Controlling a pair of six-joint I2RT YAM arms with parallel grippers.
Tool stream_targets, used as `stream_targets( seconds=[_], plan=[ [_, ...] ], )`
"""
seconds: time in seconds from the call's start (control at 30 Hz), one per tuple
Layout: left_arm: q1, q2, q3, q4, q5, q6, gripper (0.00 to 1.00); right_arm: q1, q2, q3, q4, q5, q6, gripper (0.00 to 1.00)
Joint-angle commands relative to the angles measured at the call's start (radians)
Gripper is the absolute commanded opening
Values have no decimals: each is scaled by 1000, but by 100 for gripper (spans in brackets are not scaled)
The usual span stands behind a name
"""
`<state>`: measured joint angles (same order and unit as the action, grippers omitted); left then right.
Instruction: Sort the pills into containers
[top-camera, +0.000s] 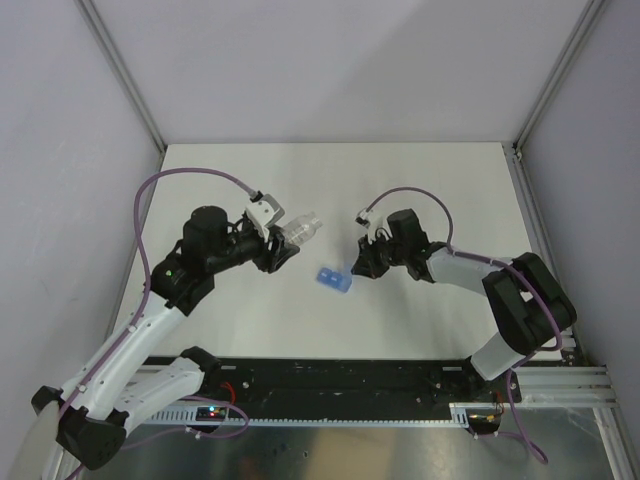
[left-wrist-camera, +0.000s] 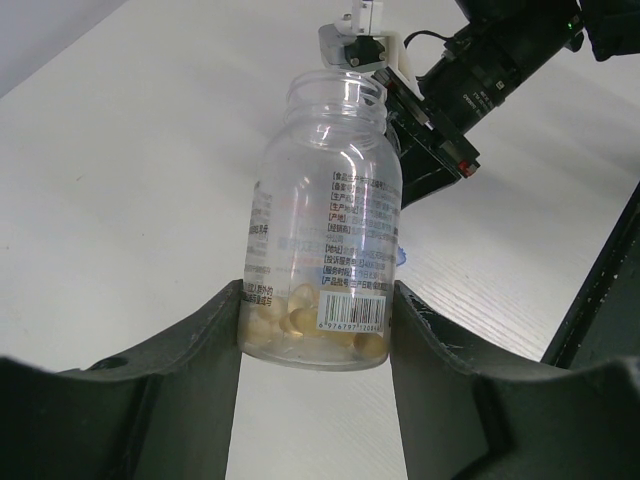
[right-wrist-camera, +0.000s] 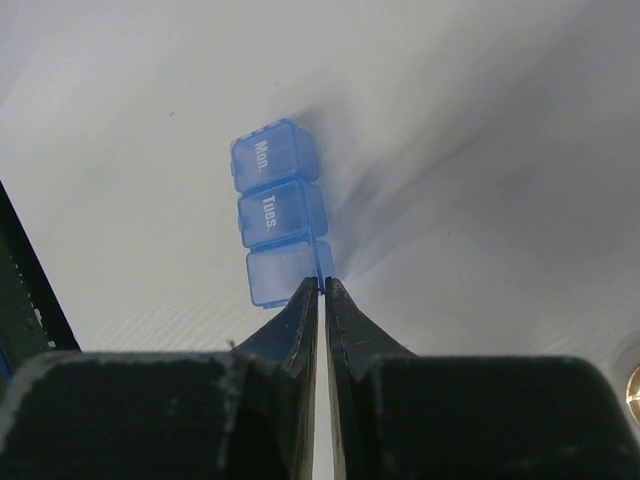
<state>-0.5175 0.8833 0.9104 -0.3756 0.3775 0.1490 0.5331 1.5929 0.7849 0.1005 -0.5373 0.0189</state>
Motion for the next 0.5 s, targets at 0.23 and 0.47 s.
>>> stream_targets(
  seconds=[0.23, 0.47],
  plan=[
    [8, -25, -14, 43, -15, 12, 0, 35, -18, -15, 39, 19, 3, 20],
    [8, -27, -15, 44, -14, 13, 0, 50, -10, -15, 39, 16, -3, 26]
  ],
)
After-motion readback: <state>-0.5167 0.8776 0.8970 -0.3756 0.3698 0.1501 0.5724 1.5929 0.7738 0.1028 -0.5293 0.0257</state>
